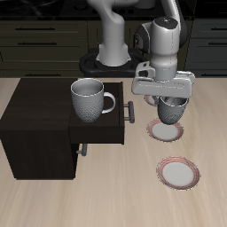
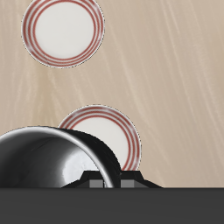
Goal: Place the porcelain mug that is on the plate onto the middle plate relative to the robot
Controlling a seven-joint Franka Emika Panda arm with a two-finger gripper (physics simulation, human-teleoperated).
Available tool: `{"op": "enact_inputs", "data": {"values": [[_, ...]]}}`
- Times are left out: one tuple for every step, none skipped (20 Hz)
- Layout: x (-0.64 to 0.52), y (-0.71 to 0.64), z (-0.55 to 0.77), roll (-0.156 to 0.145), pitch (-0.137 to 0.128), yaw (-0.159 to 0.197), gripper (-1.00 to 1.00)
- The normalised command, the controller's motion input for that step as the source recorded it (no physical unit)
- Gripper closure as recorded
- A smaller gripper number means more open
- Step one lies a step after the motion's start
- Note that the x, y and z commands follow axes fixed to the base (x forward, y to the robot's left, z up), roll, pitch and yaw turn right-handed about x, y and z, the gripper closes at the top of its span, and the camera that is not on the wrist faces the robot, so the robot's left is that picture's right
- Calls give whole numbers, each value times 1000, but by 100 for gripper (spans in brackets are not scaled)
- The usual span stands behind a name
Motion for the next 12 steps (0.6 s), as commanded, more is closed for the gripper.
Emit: {"op": "enact_inputs", "data": {"values": [[8,-26,-61,-30,3,-36,100],[539,-18,-566,18,178,22,100],[86,-13,-129,-3,12,24,100],[134,86,-193,52,-63,124,100],[310,-163,-322,-67,168,-142,100],[161,127,-237,33,21,48,100],[168,40,-281,-6,-6,79,100],[154,132,-351,0,45,28,100],[258,123,-622,25,190,-41,100],[17,56,-331,-28,125,-31,100],[-201,42,-124,-80,-26,23,100],[-51,58,24,66,27,12,-100]]}}
